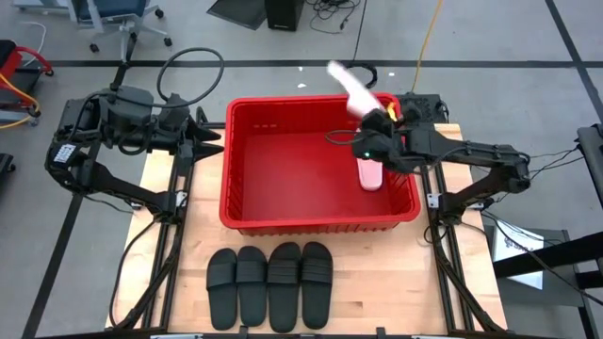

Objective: Pick and place slides into bin
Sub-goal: Stack the pink slide on top of the pink slide in the red bin

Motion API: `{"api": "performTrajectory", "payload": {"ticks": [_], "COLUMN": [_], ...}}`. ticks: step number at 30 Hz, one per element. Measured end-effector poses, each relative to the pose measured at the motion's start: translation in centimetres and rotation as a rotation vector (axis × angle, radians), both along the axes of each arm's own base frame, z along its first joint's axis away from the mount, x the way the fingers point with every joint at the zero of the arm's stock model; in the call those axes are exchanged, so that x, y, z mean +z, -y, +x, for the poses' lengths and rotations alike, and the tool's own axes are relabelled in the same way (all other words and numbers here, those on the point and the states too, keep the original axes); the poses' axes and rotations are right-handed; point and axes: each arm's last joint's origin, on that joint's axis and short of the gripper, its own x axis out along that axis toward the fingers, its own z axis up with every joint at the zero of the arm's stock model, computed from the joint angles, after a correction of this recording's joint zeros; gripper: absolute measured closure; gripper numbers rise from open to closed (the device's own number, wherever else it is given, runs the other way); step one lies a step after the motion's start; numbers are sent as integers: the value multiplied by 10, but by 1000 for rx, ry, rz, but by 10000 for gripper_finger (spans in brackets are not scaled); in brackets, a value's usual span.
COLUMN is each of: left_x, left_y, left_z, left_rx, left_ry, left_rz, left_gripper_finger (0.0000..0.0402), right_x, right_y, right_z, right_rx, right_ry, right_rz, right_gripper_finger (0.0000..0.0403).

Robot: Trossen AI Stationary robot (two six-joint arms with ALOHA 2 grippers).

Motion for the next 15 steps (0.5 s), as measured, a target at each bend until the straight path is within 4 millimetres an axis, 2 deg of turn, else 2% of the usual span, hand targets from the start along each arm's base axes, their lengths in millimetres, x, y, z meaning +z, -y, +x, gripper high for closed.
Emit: {"api": "performTrajectory", "payload": {"ticks": [3,5,10,15], "left_x": [0,0,0,0], "left_y": [0,-1,-1,-2], "left_z": [0,0,0,0], "left_rx": [10,20,45,49], "left_ry": [-1,-1,-3,-3], "left_rz": [2,8,25,28], "left_gripper_finger": [195,195,195,195], "right_x": [-22,-30,-34,-46], "right_y": [5,-1,-16,-24], "right_z": [-20,-24,-20,-8], "right_rx": [-168,-208,-136,-108], "right_ry": [-50,-93,-90,-171], "right_rz": [221,185,155,143], "right_gripper_finger": [375,375,375,375]}}
